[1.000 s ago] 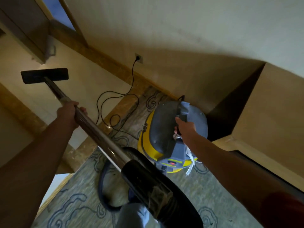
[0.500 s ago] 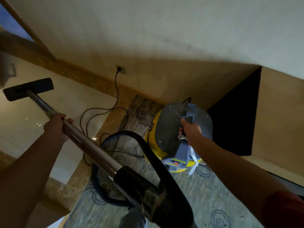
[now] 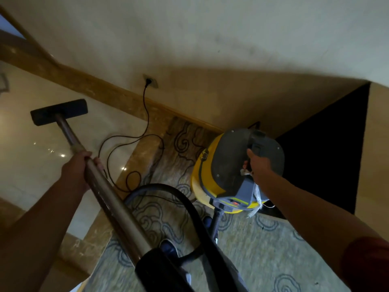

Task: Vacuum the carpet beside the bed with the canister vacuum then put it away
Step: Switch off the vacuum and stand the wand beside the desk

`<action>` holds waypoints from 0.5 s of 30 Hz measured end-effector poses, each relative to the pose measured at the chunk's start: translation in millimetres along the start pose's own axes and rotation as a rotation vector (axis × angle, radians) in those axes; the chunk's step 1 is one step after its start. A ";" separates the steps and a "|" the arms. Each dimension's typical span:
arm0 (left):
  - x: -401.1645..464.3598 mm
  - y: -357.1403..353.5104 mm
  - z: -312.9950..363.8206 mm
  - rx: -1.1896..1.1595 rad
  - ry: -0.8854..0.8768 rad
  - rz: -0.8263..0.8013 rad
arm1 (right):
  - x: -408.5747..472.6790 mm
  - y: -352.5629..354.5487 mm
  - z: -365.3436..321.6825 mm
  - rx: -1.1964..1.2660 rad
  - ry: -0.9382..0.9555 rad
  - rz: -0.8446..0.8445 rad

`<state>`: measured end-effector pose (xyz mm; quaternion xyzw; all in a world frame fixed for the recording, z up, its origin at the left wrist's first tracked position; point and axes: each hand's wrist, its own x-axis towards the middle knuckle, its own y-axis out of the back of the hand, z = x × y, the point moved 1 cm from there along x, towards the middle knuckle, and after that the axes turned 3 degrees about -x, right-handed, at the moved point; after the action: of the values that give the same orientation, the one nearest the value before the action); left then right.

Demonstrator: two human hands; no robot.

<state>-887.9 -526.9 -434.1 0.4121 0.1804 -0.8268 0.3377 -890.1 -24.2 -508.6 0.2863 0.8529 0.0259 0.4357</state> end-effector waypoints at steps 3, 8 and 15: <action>10.7 -2.0 1.8 -0.023 0.013 0.013 | 20.6 -2.8 -10.5 0.008 0.018 0.037; 22.0 -0.4 2.8 -0.043 0.017 0.053 | 43.1 -17.2 -32.2 0.007 0.051 0.018; 28.3 -6.4 9.9 -0.140 0.008 0.107 | 87.1 -22.9 -46.6 -0.049 0.014 0.013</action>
<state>-910.2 -539.6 -450.8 0.3998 0.2167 -0.7914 0.4084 -975.9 10.7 -549.9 0.2810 0.8532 0.0515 0.4365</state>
